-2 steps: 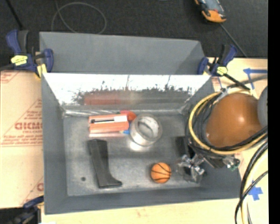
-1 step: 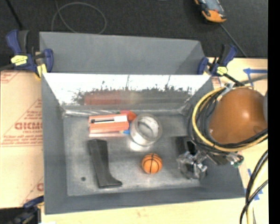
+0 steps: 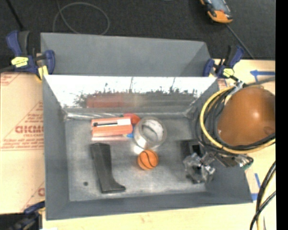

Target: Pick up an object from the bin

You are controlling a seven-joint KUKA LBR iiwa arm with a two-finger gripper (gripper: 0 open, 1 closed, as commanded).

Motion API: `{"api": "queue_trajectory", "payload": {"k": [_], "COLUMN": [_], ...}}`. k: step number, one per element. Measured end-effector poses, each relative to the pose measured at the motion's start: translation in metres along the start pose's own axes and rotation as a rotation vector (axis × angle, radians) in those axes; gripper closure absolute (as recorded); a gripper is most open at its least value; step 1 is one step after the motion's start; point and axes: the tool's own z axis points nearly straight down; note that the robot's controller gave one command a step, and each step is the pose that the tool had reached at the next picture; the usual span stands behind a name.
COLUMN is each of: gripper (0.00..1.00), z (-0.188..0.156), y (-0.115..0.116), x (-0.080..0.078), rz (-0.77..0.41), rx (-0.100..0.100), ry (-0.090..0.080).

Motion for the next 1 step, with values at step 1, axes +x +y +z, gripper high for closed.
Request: {"api": "queue_trajectory", "payload": {"k": [1], "gripper": [1.00], "z": [-0.0074], "y": [-0.0003], "x": [-0.0002], "rz": [0.001], "rx": [0.001], "ry": [-0.001]}}
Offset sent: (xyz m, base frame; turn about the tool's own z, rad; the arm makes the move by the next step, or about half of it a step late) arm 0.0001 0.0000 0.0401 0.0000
